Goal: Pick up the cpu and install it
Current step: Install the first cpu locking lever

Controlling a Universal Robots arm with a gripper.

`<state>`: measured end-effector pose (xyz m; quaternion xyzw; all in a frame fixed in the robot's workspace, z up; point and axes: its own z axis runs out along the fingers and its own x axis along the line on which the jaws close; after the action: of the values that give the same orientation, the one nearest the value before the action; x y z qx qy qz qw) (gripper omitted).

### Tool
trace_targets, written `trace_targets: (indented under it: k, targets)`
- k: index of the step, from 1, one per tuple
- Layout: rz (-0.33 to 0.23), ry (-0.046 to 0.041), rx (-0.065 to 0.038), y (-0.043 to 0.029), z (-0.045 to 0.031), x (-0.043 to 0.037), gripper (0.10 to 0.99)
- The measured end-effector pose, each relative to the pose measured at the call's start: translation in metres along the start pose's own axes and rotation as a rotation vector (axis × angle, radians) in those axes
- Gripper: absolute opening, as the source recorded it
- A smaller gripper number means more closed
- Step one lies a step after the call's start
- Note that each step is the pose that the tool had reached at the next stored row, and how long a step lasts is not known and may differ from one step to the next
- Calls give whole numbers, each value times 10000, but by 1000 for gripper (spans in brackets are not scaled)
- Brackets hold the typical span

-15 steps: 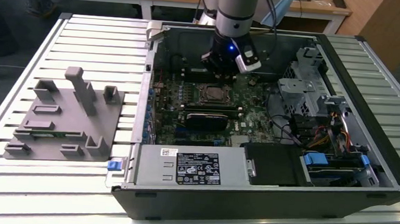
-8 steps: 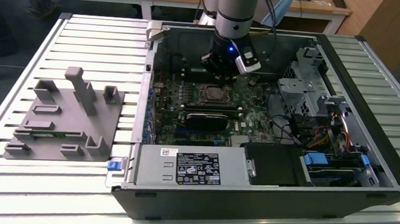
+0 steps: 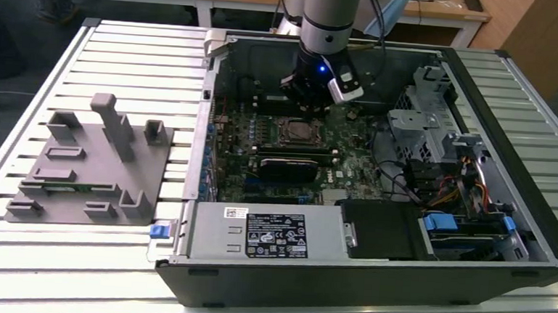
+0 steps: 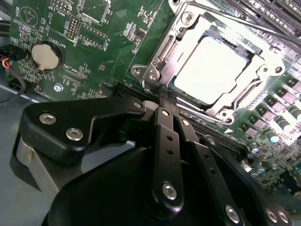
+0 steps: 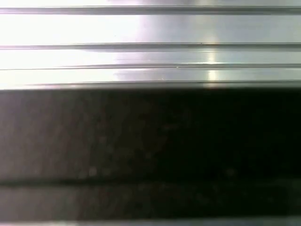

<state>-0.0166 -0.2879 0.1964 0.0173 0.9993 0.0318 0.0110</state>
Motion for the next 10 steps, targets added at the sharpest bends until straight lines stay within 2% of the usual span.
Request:
trace_targets:
  k: [3,8,10]
  targets:
    - [-1,-4,-24,4,-7,-1,106]
    - [1,0,-19,10,-115,-2,106]
    - [-1,0,-18,8,-125,-3,106]
